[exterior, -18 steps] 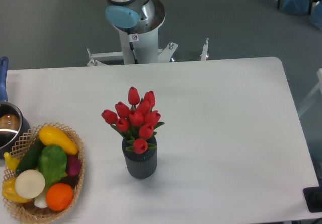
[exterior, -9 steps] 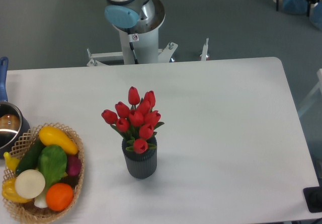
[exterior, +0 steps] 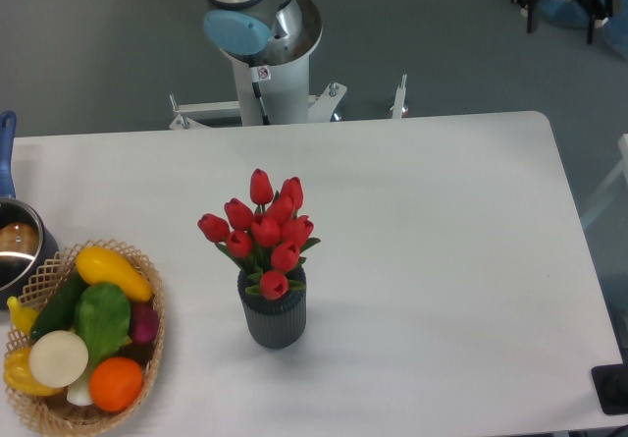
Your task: Pick up the flowers from the vase
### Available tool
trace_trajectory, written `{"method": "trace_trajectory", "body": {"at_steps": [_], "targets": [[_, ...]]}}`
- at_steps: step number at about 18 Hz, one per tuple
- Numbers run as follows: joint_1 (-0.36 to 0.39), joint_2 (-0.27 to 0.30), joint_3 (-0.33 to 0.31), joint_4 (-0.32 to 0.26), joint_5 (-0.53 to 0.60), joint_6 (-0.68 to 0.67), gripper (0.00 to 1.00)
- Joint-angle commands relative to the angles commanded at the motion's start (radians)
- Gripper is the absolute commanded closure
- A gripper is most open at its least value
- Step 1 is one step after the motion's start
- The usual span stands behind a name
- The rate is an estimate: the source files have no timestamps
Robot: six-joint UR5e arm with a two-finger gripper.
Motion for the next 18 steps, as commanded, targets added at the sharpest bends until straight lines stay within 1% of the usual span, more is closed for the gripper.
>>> {"method": "trace_trajectory", "body": {"at_steps": [1,3,6,8,13,17,18], "targets": [[0.002,0.000,0.000,0.000,-0.023,0.000,0.00],[-0.002,0.001,-0.002,0.000,-0.029,-0.008,0.00],[-0.006,0.000,-0.012,-0.001,-0.034,-0.075,0.00],[-0.031,-0.005,-0.012,-0.001,-0.034,-0.120,0.00],[-0.092,-0.025,-0.029,-0.003,-0.031,-0.123,0.00],[-0.097,-0.043,-0.031,-0.005,-0.033,-0.111,0.00],[-0.107,-0.051,-0.031,-0.003,-0.031,-0.107,0.00]]}}
